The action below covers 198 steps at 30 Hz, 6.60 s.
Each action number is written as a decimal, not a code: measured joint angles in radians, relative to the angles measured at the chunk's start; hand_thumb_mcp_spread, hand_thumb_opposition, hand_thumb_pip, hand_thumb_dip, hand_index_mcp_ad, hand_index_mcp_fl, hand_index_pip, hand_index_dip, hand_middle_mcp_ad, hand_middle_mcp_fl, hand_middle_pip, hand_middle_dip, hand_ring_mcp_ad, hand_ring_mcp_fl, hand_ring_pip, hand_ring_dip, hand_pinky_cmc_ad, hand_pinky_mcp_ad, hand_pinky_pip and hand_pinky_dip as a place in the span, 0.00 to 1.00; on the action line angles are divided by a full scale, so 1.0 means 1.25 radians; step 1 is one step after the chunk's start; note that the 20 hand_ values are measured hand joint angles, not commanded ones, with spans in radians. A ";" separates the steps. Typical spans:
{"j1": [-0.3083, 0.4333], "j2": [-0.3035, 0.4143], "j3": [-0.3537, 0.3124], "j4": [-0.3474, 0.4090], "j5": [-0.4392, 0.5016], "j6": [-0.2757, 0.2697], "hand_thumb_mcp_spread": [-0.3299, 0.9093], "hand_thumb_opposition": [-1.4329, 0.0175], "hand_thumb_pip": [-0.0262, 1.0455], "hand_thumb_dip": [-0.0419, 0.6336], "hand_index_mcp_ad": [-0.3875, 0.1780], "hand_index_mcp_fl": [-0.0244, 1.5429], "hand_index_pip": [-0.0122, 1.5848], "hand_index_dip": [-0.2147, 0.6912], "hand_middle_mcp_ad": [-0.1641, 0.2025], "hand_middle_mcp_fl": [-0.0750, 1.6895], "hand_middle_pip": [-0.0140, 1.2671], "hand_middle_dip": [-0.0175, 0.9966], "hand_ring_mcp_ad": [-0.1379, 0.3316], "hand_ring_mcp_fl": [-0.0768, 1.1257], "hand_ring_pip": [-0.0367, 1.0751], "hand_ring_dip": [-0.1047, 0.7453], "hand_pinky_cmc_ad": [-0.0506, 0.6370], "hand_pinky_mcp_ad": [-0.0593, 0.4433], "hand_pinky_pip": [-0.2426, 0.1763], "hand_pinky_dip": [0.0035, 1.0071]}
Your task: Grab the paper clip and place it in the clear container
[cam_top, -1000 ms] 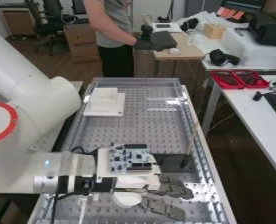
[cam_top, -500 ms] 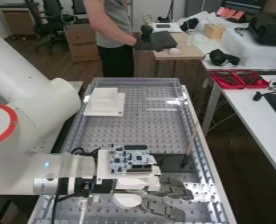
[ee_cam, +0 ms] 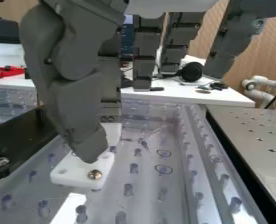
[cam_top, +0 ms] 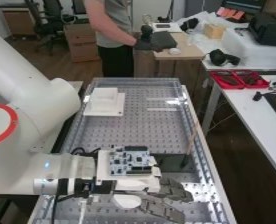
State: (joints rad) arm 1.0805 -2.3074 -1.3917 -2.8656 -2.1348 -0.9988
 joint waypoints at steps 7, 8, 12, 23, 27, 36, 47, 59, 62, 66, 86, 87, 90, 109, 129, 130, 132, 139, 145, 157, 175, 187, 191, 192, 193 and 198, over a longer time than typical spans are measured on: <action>0.003 -0.003 0.003 -0.010 0.006 -0.007 0.70 0.38 0.53 0.41 0.29 0.35 0.79 0.26 0.40 0.22 0.10 0.22 0.33 0.16 0.14 0.27 0.55 0.62 0.77 0.19; 0.004 -0.003 0.003 -0.010 0.007 -0.007 0.70 0.38 0.53 0.41 0.30 0.34 0.79 0.26 0.40 0.22 0.10 0.22 0.33 0.16 0.14 0.27 0.55 0.61 0.77 0.19; 0.003 -0.003 0.003 -0.012 0.007 -0.008 0.68 0.39 0.54 0.42 0.28 0.32 0.78 0.24 0.40 0.22 0.10 0.22 0.33 0.16 0.14 0.27 0.55 0.62 0.77 0.19; 0.002 0.008 -0.007 -0.007 0.006 -0.007 0.67 0.40 0.54 0.41 0.30 0.32 0.77 0.24 0.40 0.22 0.10 0.22 0.32 0.16 0.14 0.27 0.55 0.62 0.77 0.19; 0.003 0.010 -0.010 -0.005 0.005 -0.005 0.67 0.40 0.54 0.41 0.30 0.32 0.77 0.24 0.40 0.22 0.10 0.22 0.32 0.16 0.13 0.27 0.55 0.62 0.77 0.19; 0.007 0.008 -0.006 -0.008 0.006 -0.005 0.67 0.41 0.54 0.41 0.29 0.32 0.77 0.24 0.41 0.21 0.10 0.22 0.32 0.16 0.14 0.27 0.55 0.62 0.77 0.19; 0.006 0.004 -0.005 -0.002 0.006 -0.008 0.70 0.38 0.54 0.41 0.30 0.42 0.85 0.22 0.40 0.21 0.10 0.22 0.32 0.16 0.14 0.27 0.55 0.61 0.77 0.19; 0.005 0.027 -0.028 0.041 -0.006 0.033 0.71 0.35 0.49 0.41 0.31 0.53 0.76 0.23 0.41 0.26 0.10 0.22 0.33 0.19 0.13 0.27 0.57 0.62 0.78 0.19; 0.006 0.048 -0.039 0.055 -0.006 0.053 0.71 0.34 0.49 0.41 0.31 0.55 0.74 0.23 0.40 0.26 0.10 0.22 0.34 0.19 0.13 0.27 0.58 0.61 0.78 0.19; 0.012 0.096 -0.070 0.082 -0.002 0.085 0.71 0.34 0.49 0.41 0.31 0.57 0.71 0.25 0.41 0.26 0.10 0.22 0.34 0.20 0.13 0.27 0.60 0.61 0.78 0.19; 0.246 0.334 -0.291 0.129 0.175 0.232 0.71 0.33 0.49 0.41 0.35 0.60 0.65 0.36 0.45 0.26 0.10 0.23 0.37 0.20 0.13 0.27 0.60 0.65 0.78 0.19; 0.267 0.342 -0.300 0.127 0.197 0.236 0.71 0.32 0.49 0.41 0.35 0.60 0.65 0.36 0.47 0.26 0.10 0.23 0.37 0.20 0.13 0.27 0.60 0.65 0.78 0.19; 0.313 0.359 -0.316 0.122 0.247 0.245 0.71 0.32 0.49 0.41 0.36 0.60 0.64 0.36 0.47 0.26 0.10 0.23 0.38 0.20 0.13 0.27 0.60 0.65 0.78 0.19; 0.622 0.329 -0.289 0.111 0.629 0.294 0.71 0.31 0.49 0.41 0.39 0.62 0.62 0.38 0.48 0.26 0.10 0.23 0.40 0.20 0.13 0.27 0.60 0.65 0.78 0.19; 0.701 0.158 -0.189 0.139 0.837 0.325 0.70 0.31 0.49 0.41 0.40 0.63 0.60 0.40 0.48 0.26 0.10 0.24 0.41 0.20 0.14 0.28 0.60 0.67 0.78 0.19; 0.699 0.154 -0.190 0.140 0.840 0.327 0.70 0.31 0.49 0.41 0.40 0.63 0.60 0.40 0.48 0.26 0.10 0.24 0.41 0.20 0.14 0.28 0.60 0.67 0.78 0.21; 0.696 0.147 -0.193 0.142 0.842 0.329 0.70 0.31 0.49 0.41 0.40 0.63 0.60 0.40 0.48 0.26 0.10 0.24 0.41 0.20 0.14 0.28 0.60 0.67 0.78 0.21; 0.687 0.124 -0.188 0.131 0.834 0.338 0.70 0.31 0.49 0.41 0.40 0.63 0.60 0.40 0.48 0.26 0.10 0.24 0.41 0.20 0.13 0.29 0.60 0.67 0.78 0.21; 0.673 0.130 -0.173 0.093 0.808 0.343 0.68 0.32 0.50 0.46 0.39 0.45 0.63 0.39 0.50 0.22 0.10 0.24 0.43 0.18 0.13 0.30 0.60 0.67 0.77 0.25; 0.649 0.190 -0.206 0.108 0.781 0.329 0.61 0.42 0.61 0.48 0.40 0.22 0.60 0.33 0.55 0.15 0.10 0.24 0.46 0.10 0.13 0.30 0.60 0.66 0.58 0.41; 0.579 0.391 -0.282 0.014 0.728 0.290 0.55 0.47 0.50 0.46 0.43 0.24 0.13 0.42 0.57 0.12 0.10 0.24 0.52 0.08 0.13 0.30 0.60 0.68 0.43 0.47; 0.545 0.409 -0.280 -0.005 0.657 0.267 0.55 0.46 0.49 0.46 0.43 0.27 0.08 0.47 0.59 0.13 0.10 0.24 0.51 0.08 0.13 0.30 0.63 0.68 0.43 0.50; 0.536 0.415 -0.279 -0.008 0.642 0.263 0.55 0.46 0.49 0.46 0.43 0.26 0.07 0.48 0.59 0.13 0.10 0.24 0.51 0.08 0.13 0.30 0.63 0.68 0.43 0.50; 0.534 0.417 -0.278 -0.008 0.639 0.262 0.55 0.46 0.49 0.46 0.43 0.27 0.07 0.50 0.59 0.13 0.10 0.24 0.51 0.08 0.13 0.30 0.63 0.68 0.43 0.50; 0.531 0.418 -0.279 -0.008 0.637 0.262 0.55 0.46 0.49 0.46 0.43 0.27 0.07 0.50 0.59 0.13 0.10 0.24 0.51 0.08 0.13 0.30 0.63 0.67 0.43 0.50; 0.525 0.426 -0.284 -0.003 0.629 0.256 0.55 0.46 0.49 0.44 0.43 0.27 0.07 0.50 0.59 0.13 0.10 0.24 0.51 0.08 0.13 0.30 0.63 0.69 0.43 0.50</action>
State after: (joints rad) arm 1.7364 -1.7746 -1.7468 -2.8690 -1.3487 -0.6787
